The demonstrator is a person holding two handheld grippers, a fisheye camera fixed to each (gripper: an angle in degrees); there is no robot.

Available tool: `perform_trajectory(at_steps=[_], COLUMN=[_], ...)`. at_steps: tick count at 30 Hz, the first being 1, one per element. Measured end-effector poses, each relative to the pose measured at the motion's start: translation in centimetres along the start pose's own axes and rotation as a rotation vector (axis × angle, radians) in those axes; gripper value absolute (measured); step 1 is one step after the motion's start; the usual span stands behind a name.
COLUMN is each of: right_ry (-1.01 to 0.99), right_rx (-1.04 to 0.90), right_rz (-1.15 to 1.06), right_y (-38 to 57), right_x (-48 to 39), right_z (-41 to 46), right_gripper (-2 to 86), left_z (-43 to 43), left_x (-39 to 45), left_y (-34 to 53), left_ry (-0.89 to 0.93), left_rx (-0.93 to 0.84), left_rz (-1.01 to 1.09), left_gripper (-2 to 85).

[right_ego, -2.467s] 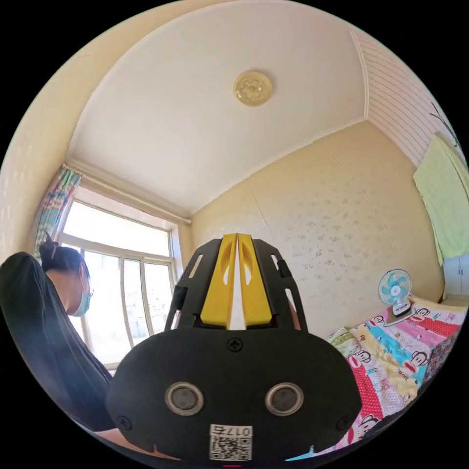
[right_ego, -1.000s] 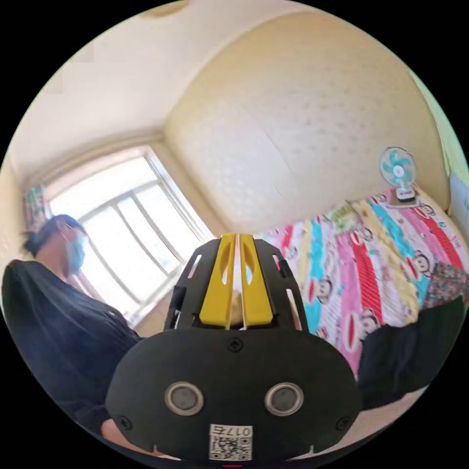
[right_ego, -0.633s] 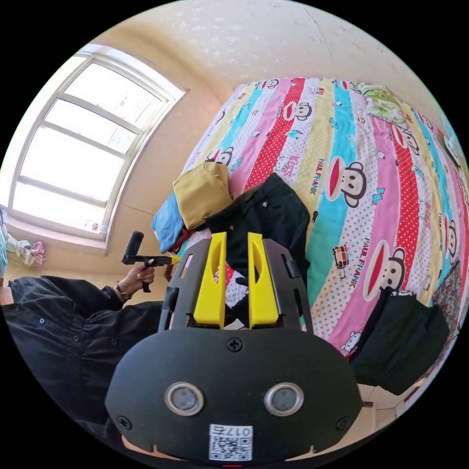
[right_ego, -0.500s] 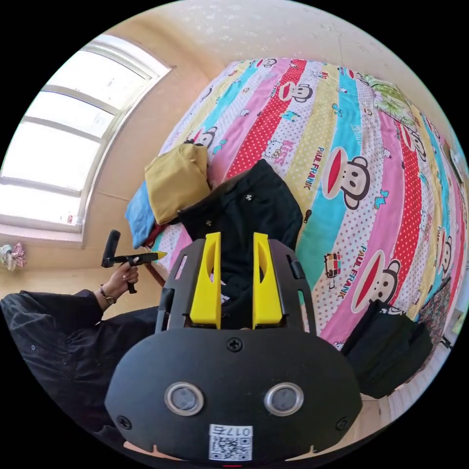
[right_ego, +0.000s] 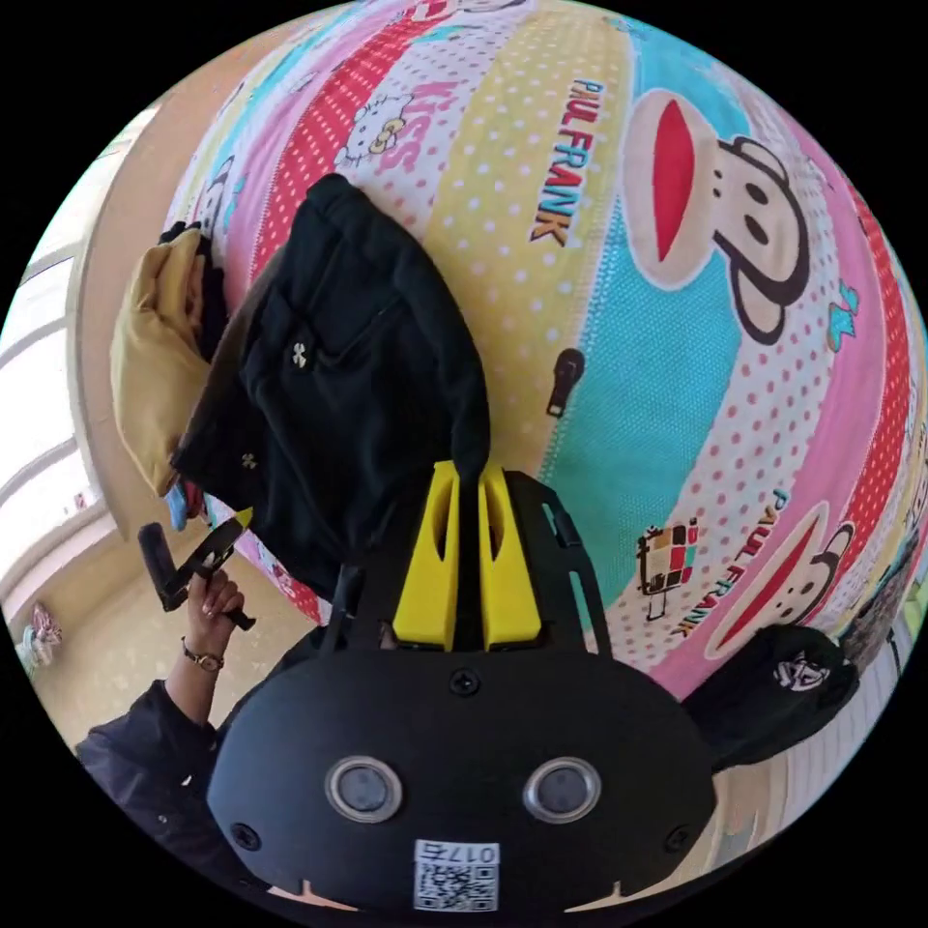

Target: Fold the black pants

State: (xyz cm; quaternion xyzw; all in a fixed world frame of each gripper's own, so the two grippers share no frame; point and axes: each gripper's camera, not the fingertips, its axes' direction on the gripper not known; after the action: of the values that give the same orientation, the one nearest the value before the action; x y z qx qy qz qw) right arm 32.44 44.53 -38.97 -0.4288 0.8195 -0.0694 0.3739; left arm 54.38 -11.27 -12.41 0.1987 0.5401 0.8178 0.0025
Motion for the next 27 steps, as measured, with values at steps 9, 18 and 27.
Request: perform_trajectory(at_steps=[9, 18, 27], right_ry=[-0.039, -0.061, 0.102], right_rx=[0.425, 0.894, 0.834], right_rz=[-0.221, -0.037, 0.104], right_y=[21.5, 24.2, 33.3], right_x=[-4.0, 0.8, 1.9], right_z=[-16.7, -38.0, -34.0], right_gripper=[3.7, 6.2, 7.4], left_z=[-12.6, -21.7, -17.1], left_x=[16.2, 35.7, 32.5], left_y=[2.6, -14.3, -16.4], left_ry=[0.155, 0.151, -0.087], left_rx=[-0.013, 0.296, 0.105], left_rz=[0.517, 0.681, 0.776], left_gripper=[2.0, 5.2, 6.7])
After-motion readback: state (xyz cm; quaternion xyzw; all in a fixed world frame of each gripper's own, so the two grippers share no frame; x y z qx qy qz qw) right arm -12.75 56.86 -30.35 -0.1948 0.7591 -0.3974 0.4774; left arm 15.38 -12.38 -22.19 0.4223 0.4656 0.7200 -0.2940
